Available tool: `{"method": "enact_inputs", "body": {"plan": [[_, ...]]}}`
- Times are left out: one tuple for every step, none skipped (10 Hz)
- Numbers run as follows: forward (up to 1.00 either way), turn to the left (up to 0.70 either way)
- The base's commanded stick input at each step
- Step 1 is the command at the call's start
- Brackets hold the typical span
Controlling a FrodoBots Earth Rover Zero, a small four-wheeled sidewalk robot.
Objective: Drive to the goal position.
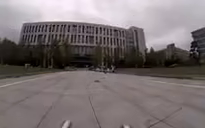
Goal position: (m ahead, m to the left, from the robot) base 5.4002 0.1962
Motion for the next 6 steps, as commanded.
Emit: {"method": "enact_inputs", "body": {"plan": [[1.0, 0.0], [1.0, 0.0], [1.0, 0.0], [1.0, 0.0], [1.0, 0.0], [1.0, 0.18]]}}
